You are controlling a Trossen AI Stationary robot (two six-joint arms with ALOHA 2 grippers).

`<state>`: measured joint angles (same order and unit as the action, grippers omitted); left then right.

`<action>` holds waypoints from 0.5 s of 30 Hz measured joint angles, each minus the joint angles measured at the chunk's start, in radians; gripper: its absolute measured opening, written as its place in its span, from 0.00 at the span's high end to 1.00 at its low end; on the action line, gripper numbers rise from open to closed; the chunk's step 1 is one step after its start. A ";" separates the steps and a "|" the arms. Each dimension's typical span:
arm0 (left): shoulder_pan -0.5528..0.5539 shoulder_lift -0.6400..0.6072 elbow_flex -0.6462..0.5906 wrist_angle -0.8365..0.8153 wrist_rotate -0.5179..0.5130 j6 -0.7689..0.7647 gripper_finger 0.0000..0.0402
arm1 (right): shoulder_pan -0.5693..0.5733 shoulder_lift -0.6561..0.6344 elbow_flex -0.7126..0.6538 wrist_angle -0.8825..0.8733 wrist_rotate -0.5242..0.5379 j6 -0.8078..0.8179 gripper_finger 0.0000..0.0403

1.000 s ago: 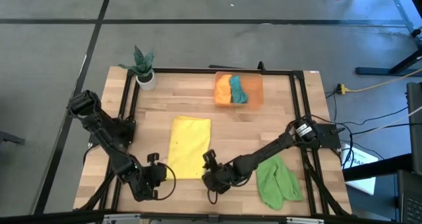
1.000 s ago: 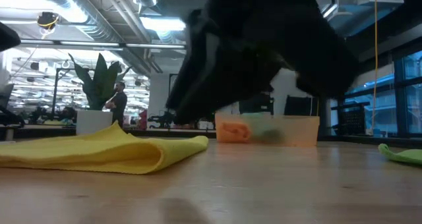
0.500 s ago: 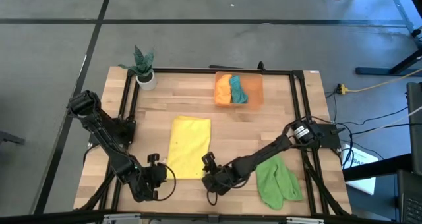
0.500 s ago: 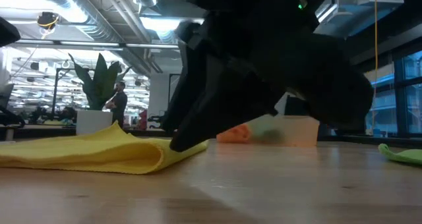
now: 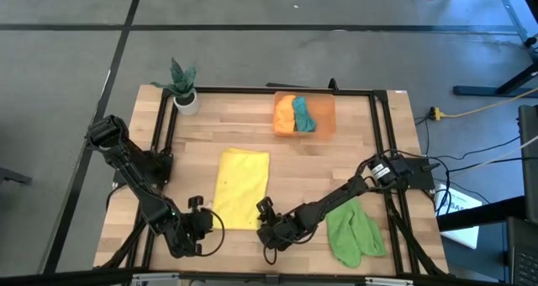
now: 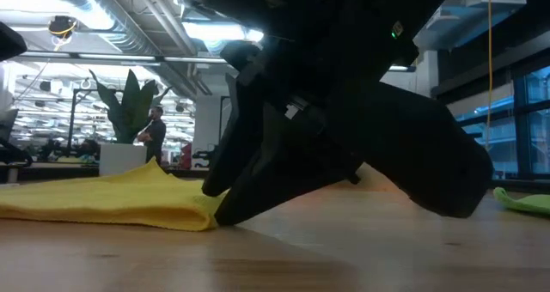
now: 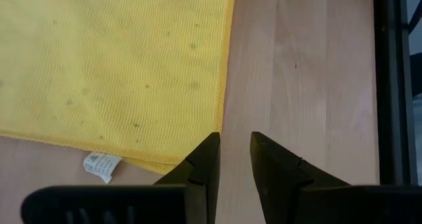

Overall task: Roll microfiber towels into tight, uniform cylinder then place into a basket
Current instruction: Roll the yellow microfiber towel

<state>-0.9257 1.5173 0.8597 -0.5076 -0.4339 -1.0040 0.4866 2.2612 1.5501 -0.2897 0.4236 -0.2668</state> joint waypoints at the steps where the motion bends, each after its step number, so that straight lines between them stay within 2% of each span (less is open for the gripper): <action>1: 0.000 0.000 0.000 0.000 0.000 -0.004 0.81 | 0.000 0.000 0.000 0.000 0.000 0.004 0.64; 6: 0.000 0.000 0.000 0.000 0.000 -0.007 0.81 | -0.003 0.003 -0.001 0.016 0.002 0.024 0.72; 13: 0.000 0.000 0.000 0.000 0.000 -0.007 0.81 | -0.004 0.007 -0.003 0.024 0.002 0.003 0.96; 15: 0.000 0.000 0.000 0.000 0.000 -0.007 0.81 | -0.005 0.007 -0.003 0.025 0.003 -0.009 0.98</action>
<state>-0.9253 1.5169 0.8597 -0.5072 -0.4339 -1.0110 0.4818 2.2681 1.5475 -0.2647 0.4265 -0.2760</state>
